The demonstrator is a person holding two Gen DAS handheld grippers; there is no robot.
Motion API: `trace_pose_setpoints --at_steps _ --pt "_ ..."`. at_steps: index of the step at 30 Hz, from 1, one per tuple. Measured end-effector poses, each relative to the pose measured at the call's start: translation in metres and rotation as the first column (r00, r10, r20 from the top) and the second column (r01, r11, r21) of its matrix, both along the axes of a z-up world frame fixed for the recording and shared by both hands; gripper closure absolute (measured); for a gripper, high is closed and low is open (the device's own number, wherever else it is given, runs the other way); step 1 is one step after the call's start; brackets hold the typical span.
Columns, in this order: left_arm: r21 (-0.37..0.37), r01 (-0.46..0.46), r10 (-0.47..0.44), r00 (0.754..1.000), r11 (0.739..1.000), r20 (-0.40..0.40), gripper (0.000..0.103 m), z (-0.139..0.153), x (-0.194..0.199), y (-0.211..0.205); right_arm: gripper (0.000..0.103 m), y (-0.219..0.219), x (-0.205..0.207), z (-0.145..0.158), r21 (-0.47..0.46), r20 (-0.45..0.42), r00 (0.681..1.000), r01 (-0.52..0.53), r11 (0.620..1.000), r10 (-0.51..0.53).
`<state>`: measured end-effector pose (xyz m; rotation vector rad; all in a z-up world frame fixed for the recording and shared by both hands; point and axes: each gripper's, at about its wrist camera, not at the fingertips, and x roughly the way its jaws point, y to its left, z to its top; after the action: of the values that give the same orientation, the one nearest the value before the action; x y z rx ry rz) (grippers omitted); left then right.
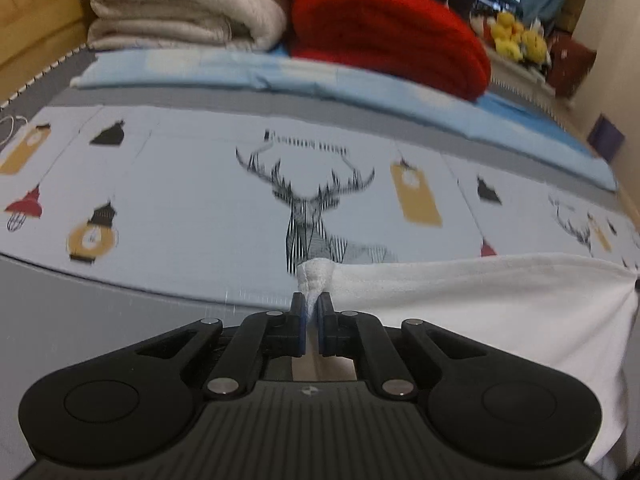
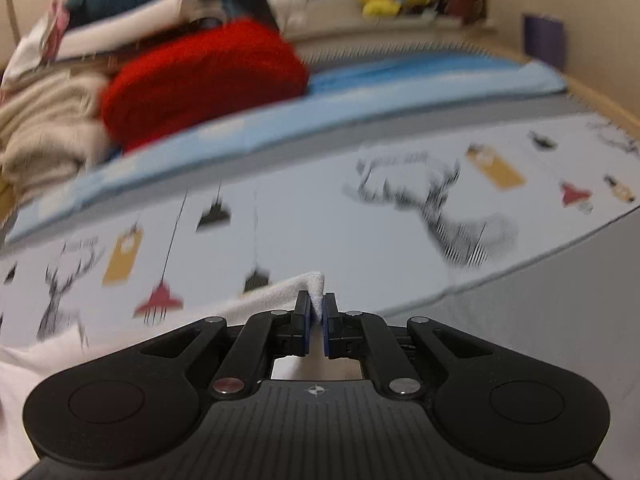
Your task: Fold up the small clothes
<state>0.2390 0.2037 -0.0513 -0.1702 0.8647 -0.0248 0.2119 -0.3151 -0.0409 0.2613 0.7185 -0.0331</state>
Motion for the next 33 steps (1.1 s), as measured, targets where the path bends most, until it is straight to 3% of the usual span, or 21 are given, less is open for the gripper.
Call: trace_pose_setpoints --at_steps 5,6,7,8,9,13,16,19,23,28,32,33 --pt "0.037 -0.012 0.011 1.000 0.999 0.020 0.095 -0.002 0.011 -0.008 0.098 0.001 0.013 -0.007 0.013 -0.029 0.999 0.028 1.000 -0.027" --pt "0.063 -0.027 0.026 1.000 0.998 0.016 0.089 -0.002 0.012 -0.007 0.097 0.003 0.016 -0.009 0.009 -0.031 0.999 0.032 0.999 -0.031" --pt "0.063 -0.027 0.028 1.000 0.998 -0.002 0.083 -0.004 0.013 -0.005 0.093 0.004 0.018 -0.011 -0.004 -0.045 0.998 0.041 0.999 -0.041" --pt "0.041 -0.032 0.033 0.999 0.999 -0.033 0.074 -0.006 0.013 0.000 0.081 0.007 0.021 -0.015 -0.020 -0.067 0.996 0.051 0.999 -0.052" --pt "0.019 -0.043 0.044 0.997 0.999 -0.056 0.074 -0.009 0.013 0.005 0.076 0.007 0.023 -0.018 -0.043 -0.094 0.993 0.063 0.997 -0.067" --pt "-0.069 -0.042 0.031 0.987 0.997 -0.158 0.074 -0.018 0.004 0.017 0.075 0.000 0.021 -0.027 -0.007 -0.182 0.982 0.038 0.999 -0.039" --pt "-0.101 0.021 -0.044 0.970 0.995 -0.238 0.074 -0.027 -0.009 0.011 0.075 -0.002 0.013 -0.039 0.043 -0.291 0.956 -0.007 0.999 0.020" --pt "-0.134 0.111 -0.146 0.944 0.985 -0.295 0.071 -0.034 -0.026 -0.001 0.074 -0.002 -0.004 -0.042 0.035 -0.335 0.940 -0.050 0.998 0.059" --pt "-0.077 0.210 -0.224 0.902 0.975 -0.369 0.070 -0.047 -0.056 -0.016 0.074 -0.001 -0.030 -0.048 0.057 -0.409 0.903 -0.118 0.991 0.131" --pt "-0.068 0.249 -0.256 0.891 0.966 -0.376 0.070 -0.049 -0.084 -0.012 0.074 0.009 -0.065 -0.058 0.015 -0.501 0.845 -0.207 0.978 0.187" --pt "-0.070 0.289 -0.293 0.874 0.955 -0.388 0.071 -0.049 -0.099 -0.009 0.074 0.009 -0.082 -0.056 0.010 -0.523 0.825 -0.245 0.970 0.214" --pt "-0.065 0.302 -0.303 0.869 0.951 -0.391 0.083 -0.050 -0.102 -0.010 0.074 0.009 -0.086 -0.056 0.011 -0.527 0.821 -0.251 0.968 0.219"
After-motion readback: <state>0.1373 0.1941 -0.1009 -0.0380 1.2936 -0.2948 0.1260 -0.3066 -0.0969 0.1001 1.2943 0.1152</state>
